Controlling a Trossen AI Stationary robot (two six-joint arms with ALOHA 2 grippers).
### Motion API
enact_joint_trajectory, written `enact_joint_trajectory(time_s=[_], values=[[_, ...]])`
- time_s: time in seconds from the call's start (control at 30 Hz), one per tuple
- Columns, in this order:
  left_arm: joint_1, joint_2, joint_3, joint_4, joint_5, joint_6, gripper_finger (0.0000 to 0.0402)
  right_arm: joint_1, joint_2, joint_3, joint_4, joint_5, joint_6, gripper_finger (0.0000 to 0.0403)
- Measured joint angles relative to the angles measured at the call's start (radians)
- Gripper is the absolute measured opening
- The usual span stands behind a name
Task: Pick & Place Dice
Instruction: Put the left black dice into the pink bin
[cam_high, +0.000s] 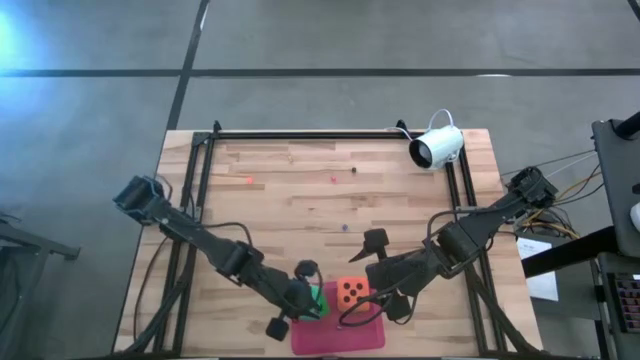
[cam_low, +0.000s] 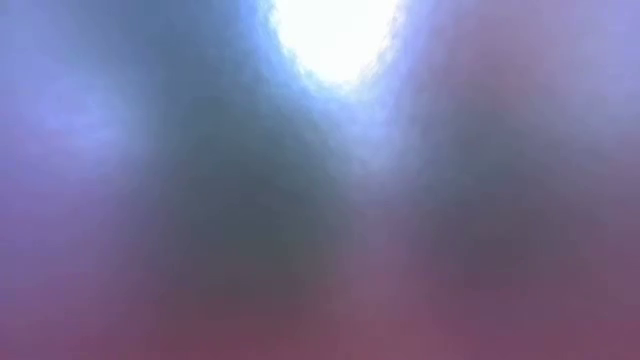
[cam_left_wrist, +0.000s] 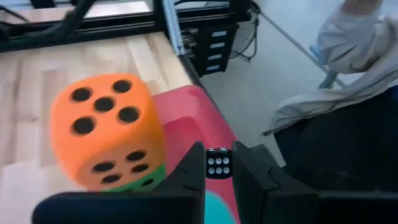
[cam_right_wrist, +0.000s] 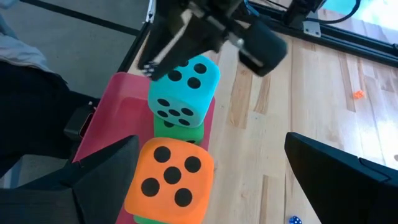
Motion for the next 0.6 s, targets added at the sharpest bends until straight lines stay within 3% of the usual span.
enact_joint_trajectory(time_s=[0.2, 0.6], values=[[0.000, 0.039, 0.037, 0.001, 0.081, 0.000, 0.0050, 0.000, 0.000, 0.000, 0.000, 0.000, 0.001, 0.0400], [0.000, 0.039, 0.031, 0.003, 0.078, -0.004, 0.0153, 0.000, 0.000, 0.000, 0.000, 0.000, 0.000, 0.0400]])
